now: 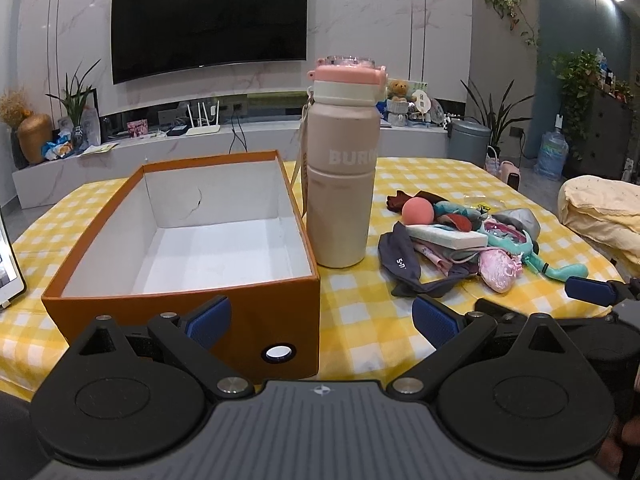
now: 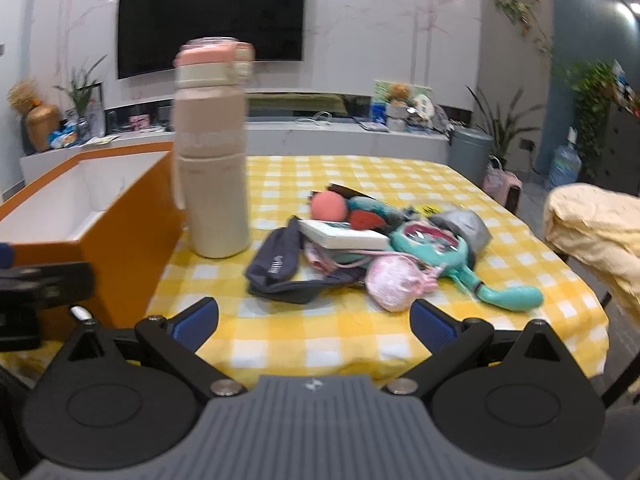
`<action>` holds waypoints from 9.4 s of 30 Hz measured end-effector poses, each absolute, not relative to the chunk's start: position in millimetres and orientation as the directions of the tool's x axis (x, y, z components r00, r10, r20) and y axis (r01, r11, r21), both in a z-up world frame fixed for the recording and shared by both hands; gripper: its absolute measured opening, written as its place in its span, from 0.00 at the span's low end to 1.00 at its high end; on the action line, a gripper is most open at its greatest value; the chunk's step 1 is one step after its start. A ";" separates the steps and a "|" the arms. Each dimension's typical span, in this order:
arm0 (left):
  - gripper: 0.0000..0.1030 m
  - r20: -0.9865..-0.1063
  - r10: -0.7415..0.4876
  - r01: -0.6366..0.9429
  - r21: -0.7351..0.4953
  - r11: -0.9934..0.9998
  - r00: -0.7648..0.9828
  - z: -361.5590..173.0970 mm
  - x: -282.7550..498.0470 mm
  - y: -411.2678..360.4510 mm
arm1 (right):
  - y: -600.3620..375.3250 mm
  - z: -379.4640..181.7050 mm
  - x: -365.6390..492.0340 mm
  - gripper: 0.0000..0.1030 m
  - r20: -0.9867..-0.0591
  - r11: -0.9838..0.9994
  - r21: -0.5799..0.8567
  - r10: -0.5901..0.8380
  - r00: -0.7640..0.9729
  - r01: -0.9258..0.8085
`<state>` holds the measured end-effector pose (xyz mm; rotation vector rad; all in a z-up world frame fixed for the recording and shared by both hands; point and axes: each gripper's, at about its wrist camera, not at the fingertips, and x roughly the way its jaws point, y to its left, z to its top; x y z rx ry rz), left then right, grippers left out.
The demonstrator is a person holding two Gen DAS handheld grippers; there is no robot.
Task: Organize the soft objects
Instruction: 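Reach the right gripper into the pile and grasp the pink embroidered pouch, then grasp the navy headband with the left gripper while the right gripper lifts the pouch, then carry the headband in the left gripper and pouch in the right toward the orange box, then lower the navy headband into the box and open the left gripper, then lower the pink pouch into the box and open the right gripper, then move both grippers back from the box to the pile on the table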
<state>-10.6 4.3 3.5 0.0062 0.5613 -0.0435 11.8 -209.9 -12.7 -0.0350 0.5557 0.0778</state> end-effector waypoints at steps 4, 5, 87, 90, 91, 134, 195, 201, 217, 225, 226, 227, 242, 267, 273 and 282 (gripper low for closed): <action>1.00 -0.541 -0.064 0.057 -0.029 0.998 0.839 3.2 -9.2 9.3 | -229.6 -13.9 23.5 0.97 -0.535 0.999 0.004 0.033 0.844 -0.037; 1.00 -0.545 -0.069 0.061 -0.034 0.998 0.836 2.5 -8.9 10.6 | -234.2 -15.1 27.7 0.97 -0.537 1.000 -0.001 0.017 0.843 -0.021; 0.73 -0.529 -0.157 0.350 0.289 0.891 0.834 -72.5 91.1 -129.9 | -387.8 -3.2 109.9 0.48 -0.386 0.854 0.519 0.230 0.893 0.005; 0.69 -0.546 -0.141 0.338 0.280 0.899 0.826 -77.5 102.1 -134.0 | -383.4 -7.6 116.1 0.48 -0.419 0.864 0.503 0.235 0.877 0.009; 0.68 -0.554 -0.139 0.339 0.276 0.899 0.821 -79.3 104.8 -135.2 | -382.2 -10.1 118.1 0.48 -0.428 0.857 0.515 0.249 0.869 0.008; 0.05 -0.437 -0.264 0.168 -0.245 0.955 0.860 52.6 97.3 -58.3 | -377.9 -24.4 121.8 0.48 -0.484 0.853 0.522 0.292 0.825 0.004; 0.05 -0.420 -0.075 -0.060 -0.299 0.952 0.905 89.2 65.8 139.2 | -183.2 72.6 81.6 0.49 -0.154 0.646 0.497 0.723 0.674 -0.580; 0.05 -0.563 0.017 -0.176 -0.229 0.958 0.826 44.8 78.7 164.6 | -149.2 64.8 102.5 0.49 -0.123 0.529 0.578 0.809 0.574 -0.621; 0.24 -0.714 0.022 -0.229 -0.195 0.954 0.700 6.9 84.5 182.2 | -49.0 31.7 121.9 0.49 -0.461 0.678 0.256 0.712 0.530 -0.689; 0.52 -0.664 -0.043 -0.191 -0.275 0.942 0.747 5.6 85.0 189.6 | -10.0 2.4 128.8 0.49 -0.645 0.726 0.160 0.590 0.486 -0.669; 0.57 -0.658 -0.062 -0.178 -0.291 0.940 0.751 5.3 84.6 190.2 | -4.8 -0.4 129.0 0.49 -0.659 0.732 0.148 0.575 0.486 -0.665; 0.60 -0.653 -0.078 -0.164 -0.301 0.939 0.753 5.1 84.6 190.2 | -1.3 0.5 124.8 0.49 -0.669 0.735 0.143 0.565 0.482 -0.663; 0.94 -0.484 -0.151 -0.143 -0.518 0.843 0.862 8.5 70.5 211.1 | 3.2 0.0 123.8 0.53 -0.692 0.763 0.142 0.532 0.488 -0.631; 0.94 -0.416 -0.073 -0.136 -0.451 0.882 0.907 26.7 60.0 203.9 | -26.9 35.9 87.0 0.97 -0.393 0.634 0.231 0.755 0.525 -0.738; 0.94 -0.293 -0.020 -0.079 -0.322 0.943 0.956 39.9 48.2 175.9 | -52.2 45.1 71.5 0.97 -0.346 0.646 0.138 0.742 0.574 -0.751; 0.94 -0.235 -0.137 0.046 -0.355 0.934 0.962 49.0 44.8 135.5 | -146.5 61.4 60.9 0.97 -0.223 0.730 0.117 0.680 0.699 -0.673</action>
